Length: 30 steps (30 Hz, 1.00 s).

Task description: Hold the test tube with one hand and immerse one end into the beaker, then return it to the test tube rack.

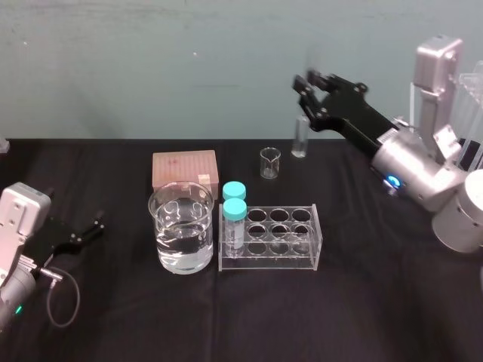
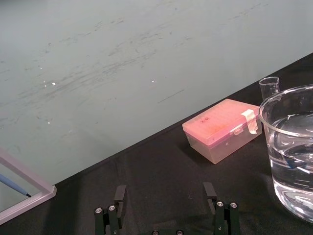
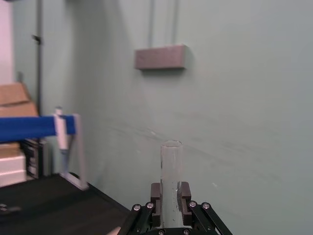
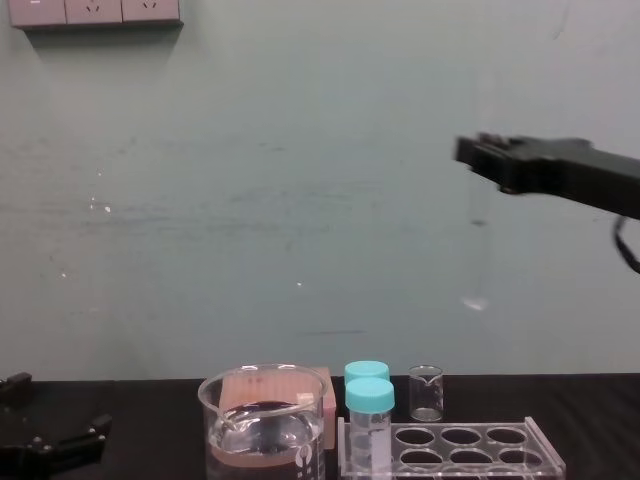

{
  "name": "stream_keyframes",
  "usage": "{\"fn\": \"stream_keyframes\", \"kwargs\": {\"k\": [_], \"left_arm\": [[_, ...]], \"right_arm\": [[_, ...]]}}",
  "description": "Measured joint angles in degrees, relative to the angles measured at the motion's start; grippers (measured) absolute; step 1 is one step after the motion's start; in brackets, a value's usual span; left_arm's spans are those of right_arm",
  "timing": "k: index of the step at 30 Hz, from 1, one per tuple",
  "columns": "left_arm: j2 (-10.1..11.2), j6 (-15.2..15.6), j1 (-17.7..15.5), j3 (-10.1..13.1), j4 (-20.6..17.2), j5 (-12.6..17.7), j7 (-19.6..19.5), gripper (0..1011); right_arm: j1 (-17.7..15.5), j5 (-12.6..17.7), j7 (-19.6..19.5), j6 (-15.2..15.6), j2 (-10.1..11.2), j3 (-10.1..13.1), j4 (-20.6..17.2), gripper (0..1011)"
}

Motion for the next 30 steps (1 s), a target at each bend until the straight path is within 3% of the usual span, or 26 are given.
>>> {"fn": "stream_keyframes", "kwargs": {"k": [8,17,30], "left_arm": [[0.0,0.0,0.0,0.0,0.0,0.0,0.0,1000],[0.0,0.0,0.0,0.0,0.0,0.0,0.0,1000],[0.0,0.0,0.0,0.0,0.0,0.0,0.0,1000]], "right_arm": [[5.09,1.69,6.18,-2.88,-3.46,-4.7,4.12,234],[7.89,4.6,11.86,-3.62,-6.86,-9.63,7.56,235],[8.09,7.2,14.39,-2.27,-7.33,-13.08,10.49,235]]}}
